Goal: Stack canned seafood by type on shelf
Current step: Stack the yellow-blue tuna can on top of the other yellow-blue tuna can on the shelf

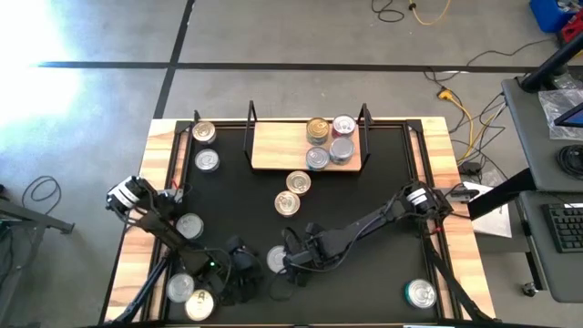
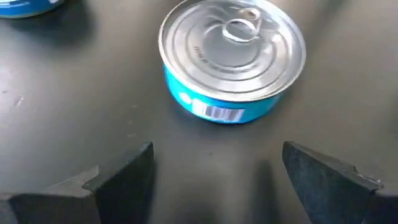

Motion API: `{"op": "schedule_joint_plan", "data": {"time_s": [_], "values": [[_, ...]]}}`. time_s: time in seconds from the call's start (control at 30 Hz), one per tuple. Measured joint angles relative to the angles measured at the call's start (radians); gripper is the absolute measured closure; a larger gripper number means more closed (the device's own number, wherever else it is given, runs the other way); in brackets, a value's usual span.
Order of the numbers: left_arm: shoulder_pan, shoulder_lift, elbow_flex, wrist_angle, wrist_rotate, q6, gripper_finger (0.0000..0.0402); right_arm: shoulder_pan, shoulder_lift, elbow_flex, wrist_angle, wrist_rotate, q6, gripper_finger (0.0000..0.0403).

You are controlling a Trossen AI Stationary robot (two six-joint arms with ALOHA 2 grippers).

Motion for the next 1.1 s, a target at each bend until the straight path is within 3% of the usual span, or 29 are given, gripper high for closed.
{"op": "schedule_joint_plan", "data": {"time_s": [0.2,0.47,0.63,0.83,1.1], "values": [[0.029,-0.014,-0.064,0.006,-0.013,-0.034,0.0059,0.009,0.0,0.0,0.045,-0.004,0.011,0.039],[0.04,-0.102,-0.148,-0.003,-0.085,-0.105,0.0059,0.021,0.0,0.005,0.229,-0.057,0.012,0.039],[0.017,-0.181,-0.167,-0.09,-0.049,-0.098,0.0059,0.018,0.0,0.058,0.12,-0.053,0.009,0.039],[-0.092,-0.266,-0.168,-0.124,-0.031,-0.097,0.0059,0.018,0.0,0.119,-0.097,-0.048,-0.011,0.039],[-0.172,-0.189,-0.127,-0.032,-0.002,-0.097,0.0047,0.02,0.0,0.109,-0.058,-0.052,-0.078,0.039]]}}
